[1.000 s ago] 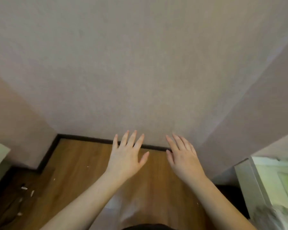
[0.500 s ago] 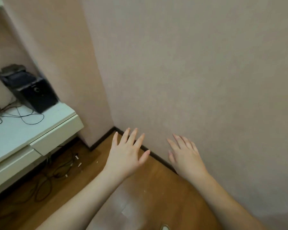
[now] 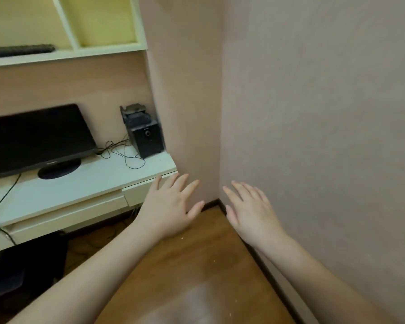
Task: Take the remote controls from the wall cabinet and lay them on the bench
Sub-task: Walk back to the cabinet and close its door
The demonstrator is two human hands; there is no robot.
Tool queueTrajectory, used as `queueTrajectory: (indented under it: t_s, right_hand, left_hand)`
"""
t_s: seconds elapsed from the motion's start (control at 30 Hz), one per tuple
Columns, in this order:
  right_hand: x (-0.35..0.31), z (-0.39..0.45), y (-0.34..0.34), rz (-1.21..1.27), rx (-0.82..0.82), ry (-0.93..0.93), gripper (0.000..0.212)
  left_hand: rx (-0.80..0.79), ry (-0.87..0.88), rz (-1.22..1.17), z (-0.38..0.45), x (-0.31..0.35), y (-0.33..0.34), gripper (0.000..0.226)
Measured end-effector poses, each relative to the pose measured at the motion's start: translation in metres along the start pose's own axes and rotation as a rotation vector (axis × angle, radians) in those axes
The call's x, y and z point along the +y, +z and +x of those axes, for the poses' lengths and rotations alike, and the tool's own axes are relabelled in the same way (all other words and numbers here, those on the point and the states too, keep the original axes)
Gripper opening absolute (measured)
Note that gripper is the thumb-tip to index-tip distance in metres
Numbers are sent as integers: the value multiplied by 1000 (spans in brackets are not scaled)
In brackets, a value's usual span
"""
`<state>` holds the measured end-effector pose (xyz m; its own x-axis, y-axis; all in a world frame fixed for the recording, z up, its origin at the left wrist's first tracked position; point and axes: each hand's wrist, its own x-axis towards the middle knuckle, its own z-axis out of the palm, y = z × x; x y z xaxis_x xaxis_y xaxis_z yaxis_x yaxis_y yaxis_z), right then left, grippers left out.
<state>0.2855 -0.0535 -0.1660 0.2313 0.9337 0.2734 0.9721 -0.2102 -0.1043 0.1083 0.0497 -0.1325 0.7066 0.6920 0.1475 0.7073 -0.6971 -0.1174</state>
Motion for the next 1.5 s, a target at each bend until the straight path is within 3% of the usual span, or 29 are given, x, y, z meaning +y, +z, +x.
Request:
queueTrajectory:
  t_s: [0.37,0.83,1.1,1.5]
  right_hand:
    - [-97,125,-46,12,105,-268,48]
    - [-203,274,-116,-97,261,-245,51]
    - [-208,346,-147,-133,319,-240,50]
    - [-149,465,-170,-110,444,-278,47]
  left_hand:
    - [155,-88,56,16,-115,-63,63]
    - [347,-74,154,76,-276,-139,59]
    - [367,-42,121,144,-313,-184,58]
    - [416,-83,38,269,-311,-221,55]
